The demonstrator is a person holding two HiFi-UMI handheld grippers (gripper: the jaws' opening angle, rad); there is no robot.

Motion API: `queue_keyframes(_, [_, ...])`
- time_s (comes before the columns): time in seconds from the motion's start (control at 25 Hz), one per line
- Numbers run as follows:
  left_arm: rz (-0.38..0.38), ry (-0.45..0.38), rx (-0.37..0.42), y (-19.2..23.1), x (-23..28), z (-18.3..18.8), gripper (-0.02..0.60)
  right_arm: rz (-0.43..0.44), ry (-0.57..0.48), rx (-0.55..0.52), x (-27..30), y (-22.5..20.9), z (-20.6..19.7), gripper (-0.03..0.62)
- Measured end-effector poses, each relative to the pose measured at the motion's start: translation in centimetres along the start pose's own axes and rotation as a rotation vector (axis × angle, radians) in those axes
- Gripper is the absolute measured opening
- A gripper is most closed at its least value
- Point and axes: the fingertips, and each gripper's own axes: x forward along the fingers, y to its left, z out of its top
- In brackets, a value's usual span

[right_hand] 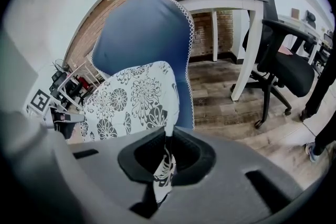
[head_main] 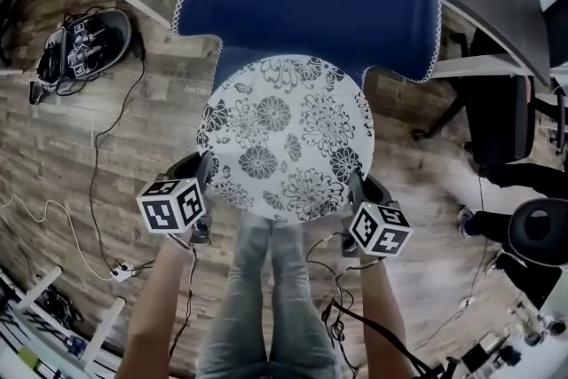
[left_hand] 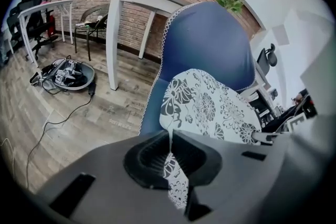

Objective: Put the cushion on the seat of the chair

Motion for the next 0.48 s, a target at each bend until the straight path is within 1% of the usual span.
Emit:
queue_keyframes(0.24, [-0.027,0.008,0.025,-0.1,0.3,0.6,0.014,-0.018,-0.003,-0.043,-0.1,-0.2,0.3,0.014])
queue_keyframes(0.48, [-0.001,0.028,0.053,0.9,1.9,0.4,0.015,-0.029,0.009,-0.050,1.3,-1.1,-0.1,0.014])
